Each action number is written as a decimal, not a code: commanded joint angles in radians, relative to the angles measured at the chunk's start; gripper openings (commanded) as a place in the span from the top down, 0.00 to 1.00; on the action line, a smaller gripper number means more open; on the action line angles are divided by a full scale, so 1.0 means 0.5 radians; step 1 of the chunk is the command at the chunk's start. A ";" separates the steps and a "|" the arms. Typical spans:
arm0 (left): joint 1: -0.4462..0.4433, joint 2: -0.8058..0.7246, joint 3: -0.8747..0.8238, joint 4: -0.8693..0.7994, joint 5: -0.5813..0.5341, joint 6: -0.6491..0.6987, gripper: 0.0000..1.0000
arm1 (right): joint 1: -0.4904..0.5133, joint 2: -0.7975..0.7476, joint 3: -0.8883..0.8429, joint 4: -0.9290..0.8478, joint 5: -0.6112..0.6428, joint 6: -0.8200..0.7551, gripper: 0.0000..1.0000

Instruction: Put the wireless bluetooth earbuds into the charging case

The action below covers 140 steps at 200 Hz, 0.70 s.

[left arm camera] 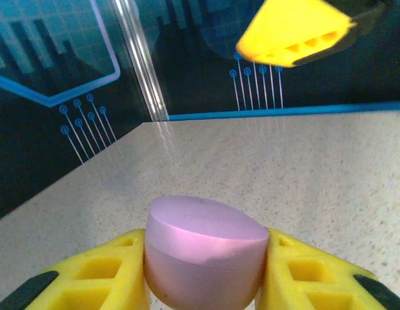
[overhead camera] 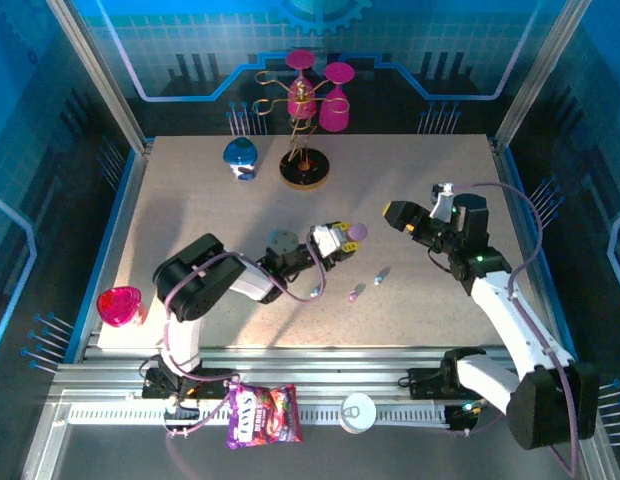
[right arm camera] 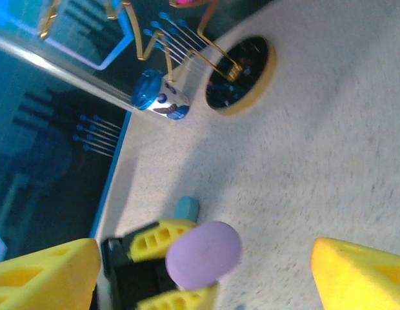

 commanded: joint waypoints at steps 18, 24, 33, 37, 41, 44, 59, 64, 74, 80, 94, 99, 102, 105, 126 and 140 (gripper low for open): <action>0.282 -0.239 0.096 -0.140 0.866 -0.952 0.76 | 0.050 -0.143 0.069 -0.096 -0.332 -1.104 0.01; 0.304 -0.244 0.087 -0.056 0.951 -1.042 0.77 | 0.067 -0.151 0.090 -0.160 -0.391 -1.228 0.00; 0.332 -0.248 0.073 0.084 1.057 -1.155 0.78 | 0.095 -0.157 0.117 -0.253 -0.499 -1.405 0.00; 0.346 -0.250 0.072 0.144 1.102 -1.212 0.78 | 0.106 -0.158 0.124 -0.282 -0.537 -1.462 0.00; 0.357 -0.250 0.073 0.201 1.141 -1.276 0.78 | 0.117 -0.158 0.131 -0.300 -0.559 -1.502 0.00; 0.364 -0.255 0.075 0.216 1.169 -1.318 0.78 | 0.123 -0.155 0.135 -0.300 -0.578 -1.516 0.01; 0.375 -0.306 0.084 0.216 1.271 -1.402 0.77 | 0.142 -0.140 0.146 -0.268 -0.734 -1.559 0.07; 0.375 -0.330 0.074 0.217 1.280 -1.392 0.77 | 0.162 -0.136 0.145 -0.267 -0.787 -1.609 0.11; 0.383 -0.367 0.058 0.217 1.294 -1.410 0.76 | 0.230 -0.132 0.162 -0.299 -0.790 -1.700 0.15; 0.387 -0.385 0.060 0.216 1.326 -1.438 0.77 | 0.278 -0.127 0.185 -0.332 -0.762 -1.758 0.18; 0.391 -0.416 0.072 0.217 1.386 -1.502 0.77 | 0.381 -0.087 0.251 -0.428 -0.714 -1.892 0.22; 0.389 -0.423 0.078 0.218 1.411 -1.523 0.77 | 0.410 -0.067 0.264 -0.456 -0.710 -1.930 0.24; 0.390 -0.428 0.083 0.217 1.424 -1.537 0.77 | 0.423 -0.054 0.265 -0.476 -0.708 -1.951 0.25; 0.390 -0.434 0.085 0.217 1.435 -1.549 0.77 | 0.432 -0.042 0.321 -0.489 -0.709 -1.969 0.25; 0.390 -0.487 0.078 0.217 1.500 -1.594 0.77 | 0.488 0.068 0.425 -0.549 -0.738 -2.039 0.30; 0.390 -0.528 0.063 0.217 1.517 -1.609 0.77 | 0.529 0.142 0.493 -0.601 -0.759 -2.093 0.33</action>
